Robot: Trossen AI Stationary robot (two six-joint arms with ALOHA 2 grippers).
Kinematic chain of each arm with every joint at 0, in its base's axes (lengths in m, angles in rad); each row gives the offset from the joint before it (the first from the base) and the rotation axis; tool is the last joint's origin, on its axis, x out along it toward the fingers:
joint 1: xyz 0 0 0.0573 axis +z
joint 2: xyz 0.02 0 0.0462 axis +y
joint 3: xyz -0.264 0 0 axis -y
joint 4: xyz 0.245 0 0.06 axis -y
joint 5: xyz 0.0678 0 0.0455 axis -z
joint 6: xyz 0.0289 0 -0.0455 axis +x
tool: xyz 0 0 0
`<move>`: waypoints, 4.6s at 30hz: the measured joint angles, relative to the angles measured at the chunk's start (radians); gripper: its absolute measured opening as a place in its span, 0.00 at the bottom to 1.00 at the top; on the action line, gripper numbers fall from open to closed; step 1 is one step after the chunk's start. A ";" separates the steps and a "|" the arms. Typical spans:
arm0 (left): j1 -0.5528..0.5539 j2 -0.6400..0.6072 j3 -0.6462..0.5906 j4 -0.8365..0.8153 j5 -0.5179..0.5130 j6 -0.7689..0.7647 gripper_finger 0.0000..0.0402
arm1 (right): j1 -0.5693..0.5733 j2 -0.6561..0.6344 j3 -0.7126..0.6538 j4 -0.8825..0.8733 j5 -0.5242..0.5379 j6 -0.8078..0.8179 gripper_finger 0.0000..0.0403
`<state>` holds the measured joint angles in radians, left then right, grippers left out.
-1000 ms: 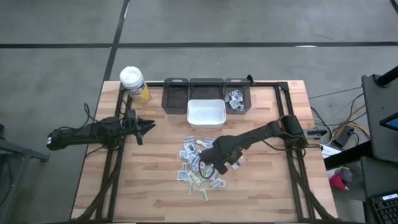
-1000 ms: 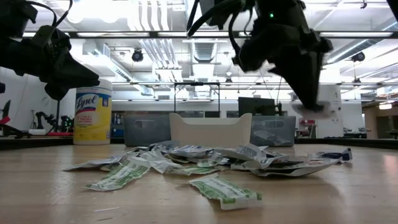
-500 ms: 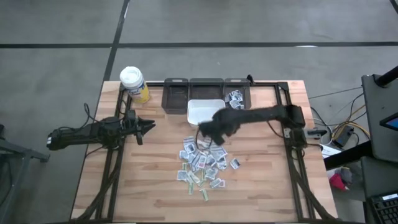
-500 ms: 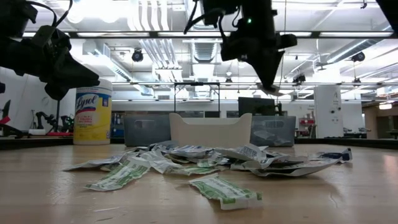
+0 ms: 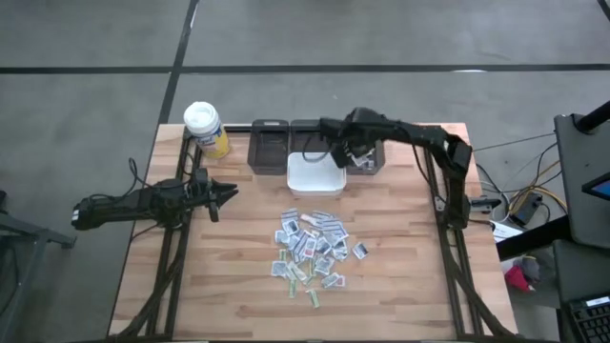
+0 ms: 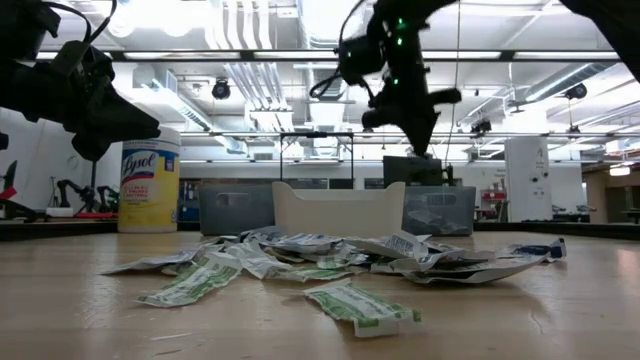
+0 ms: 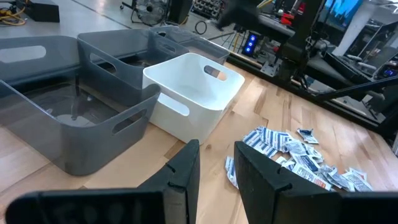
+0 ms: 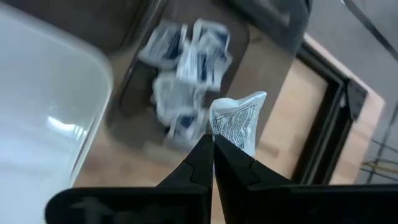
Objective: Pick & Place First Aid Supplies
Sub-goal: Put the blue alcohol pad into the right black bin
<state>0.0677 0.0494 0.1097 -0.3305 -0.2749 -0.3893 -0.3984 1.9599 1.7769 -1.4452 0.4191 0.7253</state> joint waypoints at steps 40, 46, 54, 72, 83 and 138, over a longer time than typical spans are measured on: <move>0.000 0.000 0.000 0.000 0.000 0.000 0.23 | -0.222 0.100 -0.076 0.224 -0.309 -0.262 0.24; 0.000 0.000 0.000 0.000 0.000 0.000 0.23 | -0.192 0.031 -0.052 0.124 -0.346 -0.226 0.36; 0.000 0.000 0.000 0.000 0.000 0.000 0.23 | -0.036 -0.073 -0.081 0.020 -0.385 -0.111 0.34; 0.000 0.000 0.000 0.000 0.000 0.000 0.23 | 0.504 -0.100 -0.260 0.028 -0.516 0.182 0.23; 0.000 0.000 0.000 0.000 0.000 0.000 0.23 | 0.651 -0.100 -0.420 0.208 -0.601 0.226 0.30; 0.000 0.000 0.000 0.000 0.000 0.000 0.23 | 0.616 -0.101 -0.686 0.602 -0.567 0.275 0.11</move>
<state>0.0677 0.0494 0.1101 -0.3305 -0.2749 -0.3893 0.2174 1.8587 1.0912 -0.8427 -0.1482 1.0003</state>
